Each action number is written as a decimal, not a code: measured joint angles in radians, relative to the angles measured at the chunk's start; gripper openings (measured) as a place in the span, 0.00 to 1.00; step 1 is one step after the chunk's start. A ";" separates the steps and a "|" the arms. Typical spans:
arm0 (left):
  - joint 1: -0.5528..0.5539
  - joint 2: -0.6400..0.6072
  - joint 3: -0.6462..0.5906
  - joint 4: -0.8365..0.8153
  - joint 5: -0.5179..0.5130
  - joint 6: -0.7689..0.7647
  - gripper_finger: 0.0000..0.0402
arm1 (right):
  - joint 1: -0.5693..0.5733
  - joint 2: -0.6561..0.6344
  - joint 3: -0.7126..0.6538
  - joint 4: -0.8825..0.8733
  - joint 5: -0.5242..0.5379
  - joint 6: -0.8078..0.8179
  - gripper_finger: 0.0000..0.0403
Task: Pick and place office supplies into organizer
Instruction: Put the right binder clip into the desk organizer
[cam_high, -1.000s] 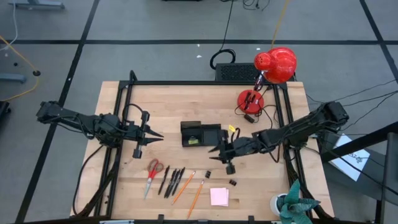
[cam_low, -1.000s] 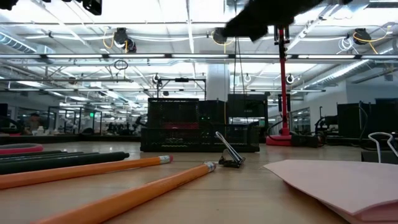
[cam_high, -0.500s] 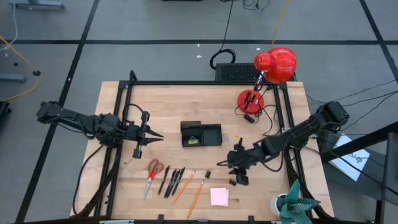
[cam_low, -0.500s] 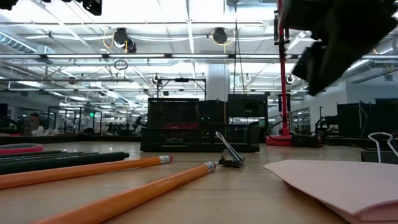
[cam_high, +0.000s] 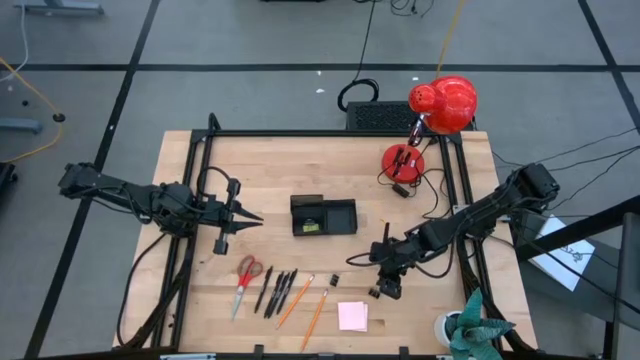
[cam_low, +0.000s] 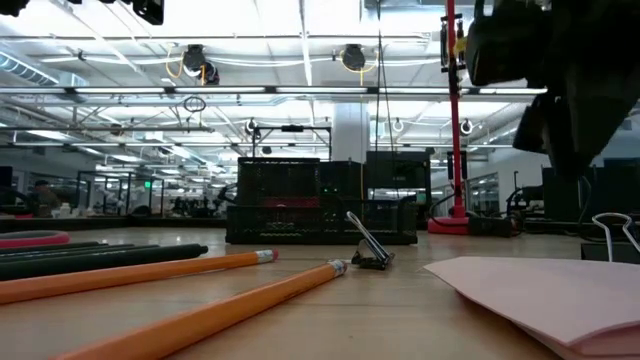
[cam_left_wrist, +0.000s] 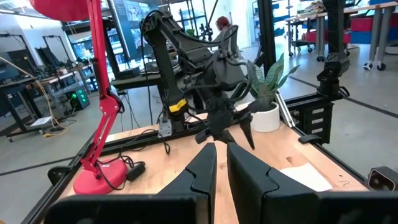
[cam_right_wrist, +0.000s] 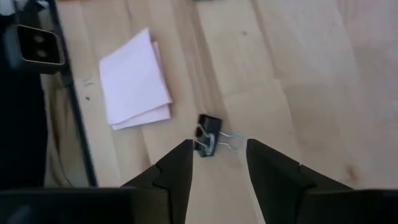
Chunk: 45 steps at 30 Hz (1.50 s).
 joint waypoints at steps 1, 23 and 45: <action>0.000 0.000 0.000 0.000 0.000 0.000 0.12 | 0.000 0.000 0.000 0.002 0.001 0.000 0.37; 0.000 0.000 0.000 -0.001 0.000 0.004 0.12 | 0.009 0.000 -0.195 0.340 -0.023 0.128 0.41; 0.000 0.000 0.000 -0.001 0.000 0.004 0.12 | 0.048 0.073 -0.210 0.387 0.026 0.153 0.41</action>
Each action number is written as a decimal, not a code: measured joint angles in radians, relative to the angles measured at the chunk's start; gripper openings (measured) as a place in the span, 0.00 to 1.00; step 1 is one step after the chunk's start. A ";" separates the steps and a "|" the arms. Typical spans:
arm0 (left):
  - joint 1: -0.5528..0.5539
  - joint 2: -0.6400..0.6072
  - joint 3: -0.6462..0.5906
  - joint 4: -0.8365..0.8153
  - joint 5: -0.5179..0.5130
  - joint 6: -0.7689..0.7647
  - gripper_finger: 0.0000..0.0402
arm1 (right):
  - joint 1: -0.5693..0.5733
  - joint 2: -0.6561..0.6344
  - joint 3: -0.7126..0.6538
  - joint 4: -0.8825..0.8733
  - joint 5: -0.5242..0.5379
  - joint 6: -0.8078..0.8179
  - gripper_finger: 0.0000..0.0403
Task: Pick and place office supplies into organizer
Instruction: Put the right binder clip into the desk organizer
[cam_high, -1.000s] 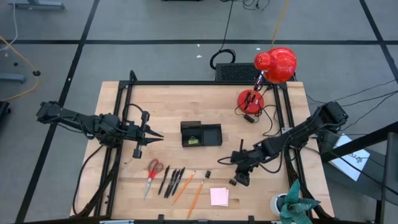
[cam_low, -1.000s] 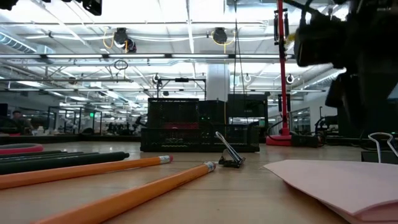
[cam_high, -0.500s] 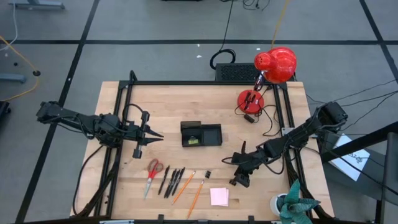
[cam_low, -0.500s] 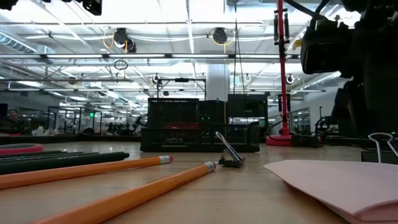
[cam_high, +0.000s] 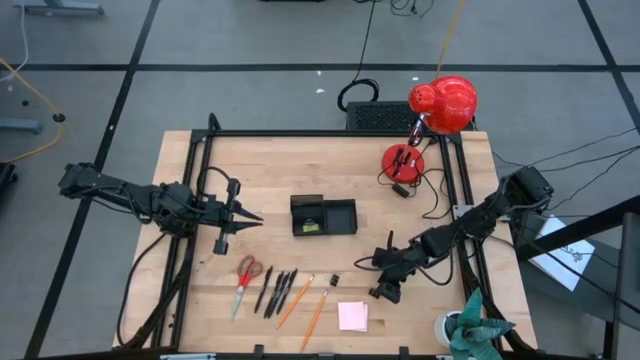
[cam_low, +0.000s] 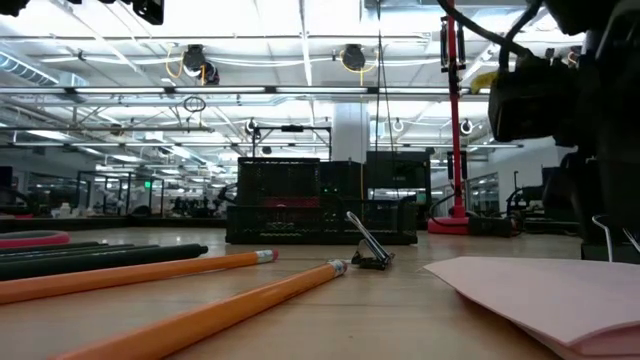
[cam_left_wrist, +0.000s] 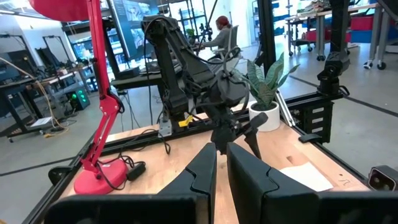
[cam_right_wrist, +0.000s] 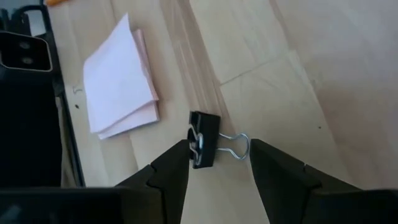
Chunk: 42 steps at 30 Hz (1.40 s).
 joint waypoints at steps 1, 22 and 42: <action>0.000 0.000 0.000 0.000 0.000 0.000 0.12 | 0.000 0.000 0.000 0.000 0.000 0.000 0.41; 0.000 0.000 0.000 0.000 0.000 0.000 0.12 | -0.016 -0.003 0.002 0.003 0.005 -0.079 0.02; 0.000 0.000 0.000 0.000 -0.001 0.000 0.12 | -0.184 -0.274 0.004 0.005 0.214 -0.448 0.00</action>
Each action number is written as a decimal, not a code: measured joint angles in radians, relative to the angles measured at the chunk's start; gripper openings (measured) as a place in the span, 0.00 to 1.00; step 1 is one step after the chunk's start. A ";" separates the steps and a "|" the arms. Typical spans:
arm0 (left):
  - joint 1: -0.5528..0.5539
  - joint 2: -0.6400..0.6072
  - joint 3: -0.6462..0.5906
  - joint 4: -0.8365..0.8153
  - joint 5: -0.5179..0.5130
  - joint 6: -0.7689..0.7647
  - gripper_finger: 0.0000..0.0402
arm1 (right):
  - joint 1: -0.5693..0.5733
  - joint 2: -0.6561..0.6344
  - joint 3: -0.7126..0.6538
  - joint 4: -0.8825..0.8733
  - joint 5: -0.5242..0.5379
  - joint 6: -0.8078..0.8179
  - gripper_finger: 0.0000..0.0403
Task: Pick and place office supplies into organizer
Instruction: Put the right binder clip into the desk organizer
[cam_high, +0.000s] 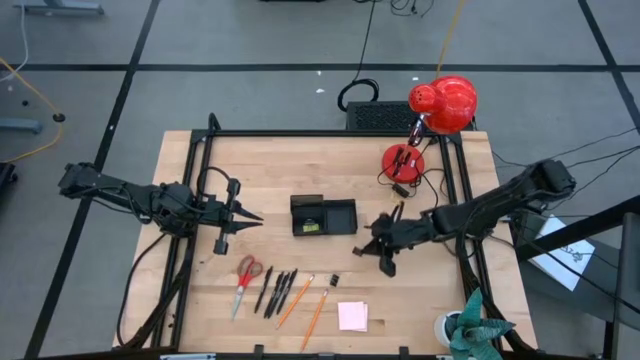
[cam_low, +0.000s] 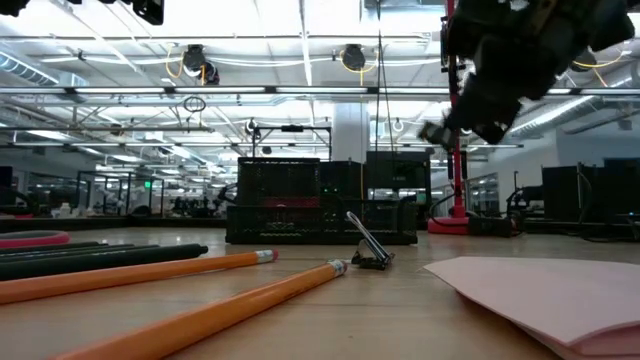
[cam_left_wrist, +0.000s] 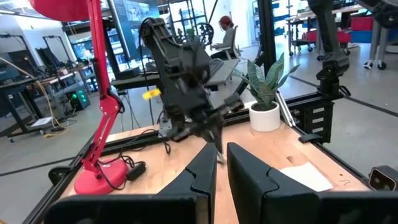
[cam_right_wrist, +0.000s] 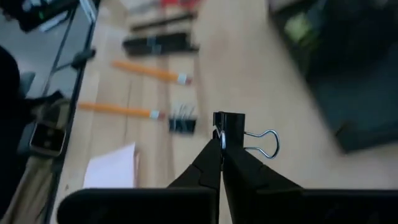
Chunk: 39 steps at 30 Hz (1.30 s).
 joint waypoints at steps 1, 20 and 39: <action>0.000 0.000 0.000 0.000 -0.002 0.000 0.12 | -0.011 -0.015 0.000 0.008 0.012 -0.024 0.00; 0.003 0.000 0.000 -0.004 -0.009 0.010 0.12 | -0.125 0.230 0.000 0.580 0.184 -0.539 0.00; 0.004 0.000 0.000 -0.003 -0.019 0.034 0.12 | -0.075 0.566 0.141 0.764 0.263 -0.940 0.00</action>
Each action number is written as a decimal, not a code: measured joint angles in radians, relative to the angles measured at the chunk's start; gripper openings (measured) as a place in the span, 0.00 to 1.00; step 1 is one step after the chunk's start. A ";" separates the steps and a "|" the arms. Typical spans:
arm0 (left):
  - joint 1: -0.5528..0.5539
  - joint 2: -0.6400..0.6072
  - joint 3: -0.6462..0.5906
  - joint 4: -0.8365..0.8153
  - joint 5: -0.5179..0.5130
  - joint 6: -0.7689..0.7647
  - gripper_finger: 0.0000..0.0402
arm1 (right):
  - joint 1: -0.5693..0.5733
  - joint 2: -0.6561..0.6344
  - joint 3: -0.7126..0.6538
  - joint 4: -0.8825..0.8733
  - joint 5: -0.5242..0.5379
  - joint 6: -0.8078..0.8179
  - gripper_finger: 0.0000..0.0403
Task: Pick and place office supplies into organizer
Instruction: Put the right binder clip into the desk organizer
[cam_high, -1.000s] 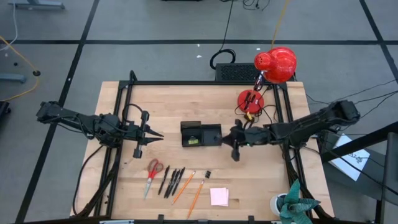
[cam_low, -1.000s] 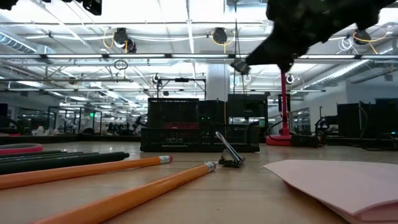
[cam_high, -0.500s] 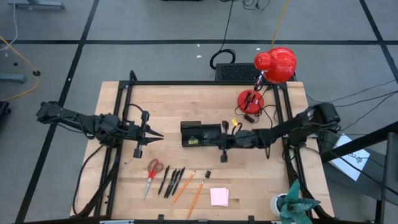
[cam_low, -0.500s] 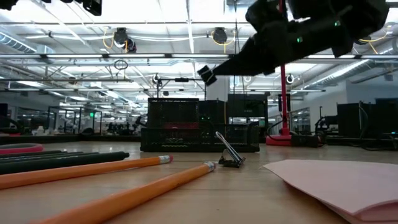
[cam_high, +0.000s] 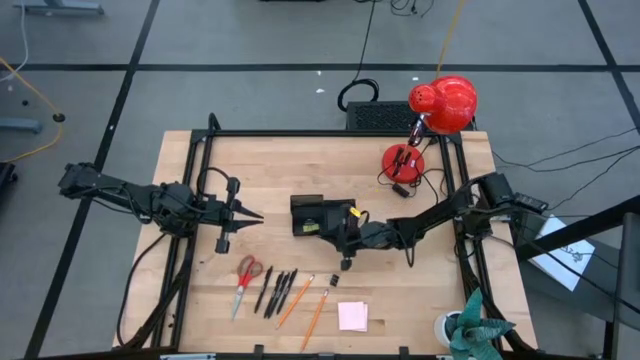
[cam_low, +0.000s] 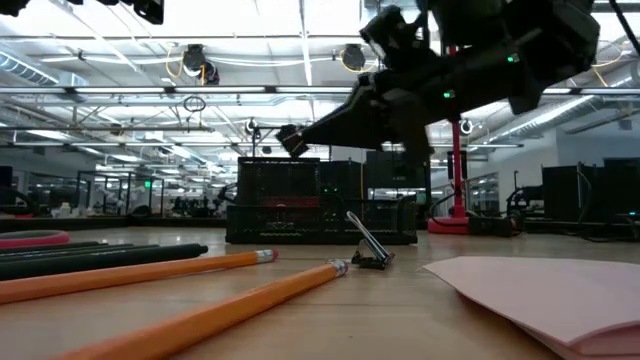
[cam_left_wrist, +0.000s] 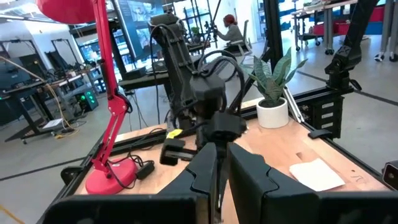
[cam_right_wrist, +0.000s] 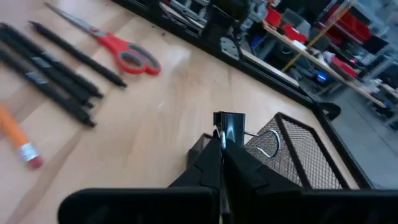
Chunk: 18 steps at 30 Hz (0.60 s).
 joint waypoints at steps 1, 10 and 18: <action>0.000 0.000 0.000 0.000 0.000 0.000 0.12 | -0.005 0.013 0.017 -0.005 0.000 0.000 0.00; 0.000 0.000 0.000 -0.002 0.000 -0.005 0.12 | -0.065 0.095 0.165 -0.213 -0.002 0.129 0.00; 0.000 0.000 0.000 -0.012 0.000 0.004 0.12 | -0.112 0.105 0.190 -0.299 -0.008 0.283 0.00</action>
